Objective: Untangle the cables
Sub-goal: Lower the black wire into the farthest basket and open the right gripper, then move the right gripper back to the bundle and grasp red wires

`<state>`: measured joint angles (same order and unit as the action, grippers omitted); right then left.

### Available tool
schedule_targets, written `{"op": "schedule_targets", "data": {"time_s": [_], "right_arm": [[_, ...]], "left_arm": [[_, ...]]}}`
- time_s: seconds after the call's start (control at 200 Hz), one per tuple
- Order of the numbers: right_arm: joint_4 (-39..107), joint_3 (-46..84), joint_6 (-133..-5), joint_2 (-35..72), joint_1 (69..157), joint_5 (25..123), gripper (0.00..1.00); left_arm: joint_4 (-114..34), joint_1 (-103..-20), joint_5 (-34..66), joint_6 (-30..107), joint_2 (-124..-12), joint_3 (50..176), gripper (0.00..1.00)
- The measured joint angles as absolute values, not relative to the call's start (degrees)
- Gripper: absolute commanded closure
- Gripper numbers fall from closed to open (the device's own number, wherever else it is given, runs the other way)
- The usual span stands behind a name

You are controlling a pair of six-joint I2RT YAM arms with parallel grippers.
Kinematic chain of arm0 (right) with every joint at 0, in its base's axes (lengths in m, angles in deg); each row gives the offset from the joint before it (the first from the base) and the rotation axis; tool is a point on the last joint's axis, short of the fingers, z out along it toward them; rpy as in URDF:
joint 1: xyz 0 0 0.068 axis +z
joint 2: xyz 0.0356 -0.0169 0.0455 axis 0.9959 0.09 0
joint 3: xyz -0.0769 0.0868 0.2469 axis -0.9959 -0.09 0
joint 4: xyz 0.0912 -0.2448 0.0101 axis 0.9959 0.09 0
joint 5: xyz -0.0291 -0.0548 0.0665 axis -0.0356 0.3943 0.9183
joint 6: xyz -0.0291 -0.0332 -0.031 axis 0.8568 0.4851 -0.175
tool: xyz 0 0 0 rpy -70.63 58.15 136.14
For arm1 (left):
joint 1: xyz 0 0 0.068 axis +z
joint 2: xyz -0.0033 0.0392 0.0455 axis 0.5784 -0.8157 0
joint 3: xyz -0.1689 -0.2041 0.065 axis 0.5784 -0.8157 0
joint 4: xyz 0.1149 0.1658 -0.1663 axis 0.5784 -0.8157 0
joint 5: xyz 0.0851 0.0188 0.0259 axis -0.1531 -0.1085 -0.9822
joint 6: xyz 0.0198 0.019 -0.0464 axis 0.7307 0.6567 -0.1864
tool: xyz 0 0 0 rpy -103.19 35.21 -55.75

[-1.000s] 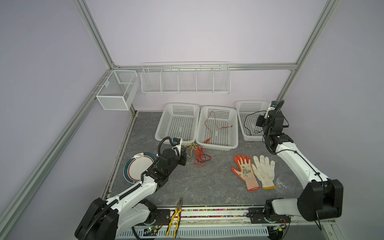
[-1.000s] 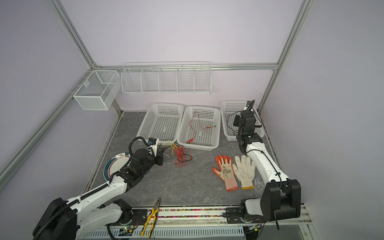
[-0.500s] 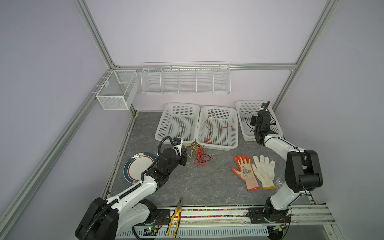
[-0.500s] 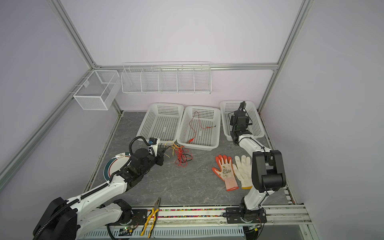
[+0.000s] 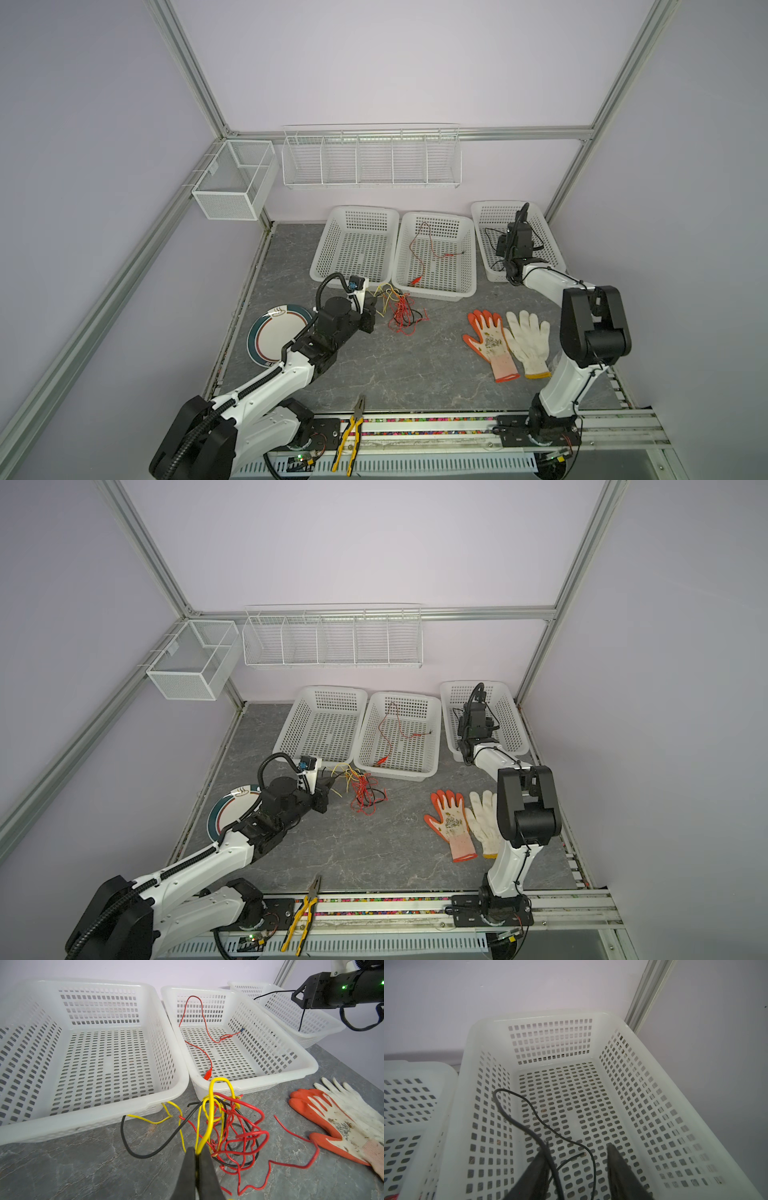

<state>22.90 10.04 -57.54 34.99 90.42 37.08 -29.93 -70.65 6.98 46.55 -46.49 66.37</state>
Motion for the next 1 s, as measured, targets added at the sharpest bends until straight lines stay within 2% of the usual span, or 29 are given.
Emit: {"op": "schedule_targets", "data": {"time_s": [0.245,0.465,0.66,0.775,1.0], "right_arm": [[28.7,9.9,-60.5,30.4,89.6,42.0,0.26],[30.1,7.0,-66.7,23.6,84.7,47.1,0.18],[31.2,4.0,-67.4,23.0,84.6,51.0,0.18],[31.2,0.9,-66.8,21.9,85.6,53.6,0.22],[30.4,-6.7,-61.9,13.7,93.9,58.0,0.27]], "left_arm": [[-29.9,-70.7,7.9,46.6,-46.9,66.4,1.0],[-29.8,-70.8,8.1,46.6,-46.9,66.4,1.0],[-29.6,-70.8,8.3,46.6,-46.9,66.4,1.0],[-29.5,-70.9,8.6,46.6,-46.7,66.4,1.0],[-29.5,-71.0,11.2,46.8,-45.1,66.4,1.0]]}}
